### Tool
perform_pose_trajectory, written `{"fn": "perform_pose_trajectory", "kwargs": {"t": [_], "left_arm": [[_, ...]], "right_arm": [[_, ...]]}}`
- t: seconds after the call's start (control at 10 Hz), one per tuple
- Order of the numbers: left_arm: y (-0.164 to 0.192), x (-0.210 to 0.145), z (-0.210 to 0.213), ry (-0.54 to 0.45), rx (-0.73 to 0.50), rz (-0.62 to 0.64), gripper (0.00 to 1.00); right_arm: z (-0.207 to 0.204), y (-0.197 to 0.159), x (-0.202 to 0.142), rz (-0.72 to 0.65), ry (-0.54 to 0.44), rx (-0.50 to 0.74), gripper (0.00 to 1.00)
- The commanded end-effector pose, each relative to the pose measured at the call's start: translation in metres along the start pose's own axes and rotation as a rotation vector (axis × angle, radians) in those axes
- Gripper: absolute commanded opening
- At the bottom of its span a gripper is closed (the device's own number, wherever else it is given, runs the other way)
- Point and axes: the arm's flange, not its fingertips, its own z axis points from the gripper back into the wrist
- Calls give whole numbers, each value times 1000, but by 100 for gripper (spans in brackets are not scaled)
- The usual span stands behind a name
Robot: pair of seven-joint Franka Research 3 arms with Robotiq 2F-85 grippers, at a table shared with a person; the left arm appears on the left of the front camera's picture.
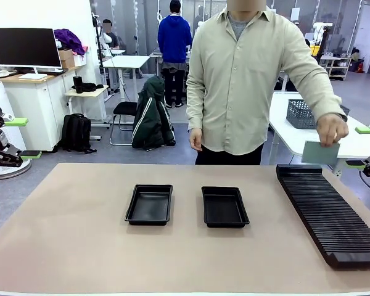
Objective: Inspect and transfer BCBs to ESD trays.
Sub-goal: Pick up the Blank PCB from the PCB Rack and place it in the left ESD tray.
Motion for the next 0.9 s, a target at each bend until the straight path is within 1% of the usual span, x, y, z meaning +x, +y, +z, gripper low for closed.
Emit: {"fn": "perform_pose_trajectory", "kwargs": {"t": [0.0,0.8], "left_arm": [[0,0,0,-2,-4,2,100],[0,0,0,-2,-4,2,100]], "right_arm": [[0,2,-1,3,-2,0,100],[0,2,-1,3,-2,0,100]]}}
